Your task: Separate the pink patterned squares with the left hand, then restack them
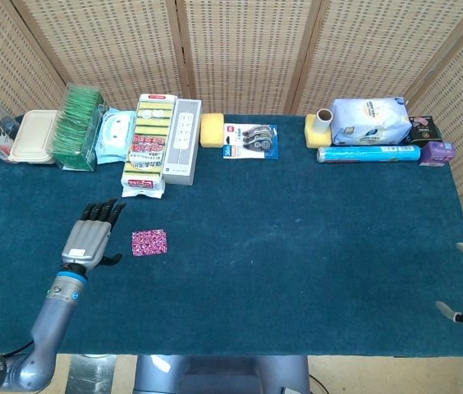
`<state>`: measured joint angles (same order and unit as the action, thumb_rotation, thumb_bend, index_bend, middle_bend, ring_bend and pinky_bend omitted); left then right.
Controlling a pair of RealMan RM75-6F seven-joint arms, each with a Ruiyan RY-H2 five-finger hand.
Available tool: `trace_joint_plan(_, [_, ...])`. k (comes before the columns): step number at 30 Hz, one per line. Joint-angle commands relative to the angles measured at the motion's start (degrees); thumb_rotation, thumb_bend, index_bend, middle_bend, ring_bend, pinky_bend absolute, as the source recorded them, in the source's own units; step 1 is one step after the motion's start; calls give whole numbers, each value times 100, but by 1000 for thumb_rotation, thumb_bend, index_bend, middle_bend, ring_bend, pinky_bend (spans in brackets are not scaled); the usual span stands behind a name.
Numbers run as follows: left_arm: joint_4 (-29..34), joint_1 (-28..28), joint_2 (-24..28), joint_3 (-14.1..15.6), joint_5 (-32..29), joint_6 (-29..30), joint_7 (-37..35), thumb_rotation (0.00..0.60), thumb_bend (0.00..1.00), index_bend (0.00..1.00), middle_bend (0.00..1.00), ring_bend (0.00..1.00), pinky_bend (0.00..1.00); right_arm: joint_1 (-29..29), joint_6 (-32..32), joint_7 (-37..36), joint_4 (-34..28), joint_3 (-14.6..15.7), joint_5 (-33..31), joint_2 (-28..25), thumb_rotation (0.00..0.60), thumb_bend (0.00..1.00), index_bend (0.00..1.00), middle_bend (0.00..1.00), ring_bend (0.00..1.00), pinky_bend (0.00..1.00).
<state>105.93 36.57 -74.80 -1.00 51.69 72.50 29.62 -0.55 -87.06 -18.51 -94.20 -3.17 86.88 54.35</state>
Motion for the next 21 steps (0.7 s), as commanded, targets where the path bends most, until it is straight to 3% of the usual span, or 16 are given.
trace_joint_plan(1, [-324, -951, 747, 780, 1831, 420, -1765, 600, 183, 5, 0, 0, 24, -24, 35, 306, -33, -43, -118, 77, 600, 0, 139, 17, 6, 8])
trace_joint_plan(4, [-580, -1543, 959, 1164, 2758, 1130, -2529, 600, 184, 1, 0, 0, 24, -21, -14, 728, -69, -117, -266, 182, 600, 0, 140, 17, 6, 7])
trace_joint_plan(11, [-760, -2487, 1235, 1578, 3909, 2516, -3039, 600, 184, 0, 0, 0, 24, 39, -341, 1430, -49, -285, -442, 467, 600, 0, 139, 17, 5, 7])
trace_joint_plan(21, [-505, -2743, 1504, 1428, 3830, 2285, -2956, 600, 182, 0, 0, 0, 24, 80, -455, 1538, -56, -297, -363, 545, 600, 0, 139, 17, 3, 7])
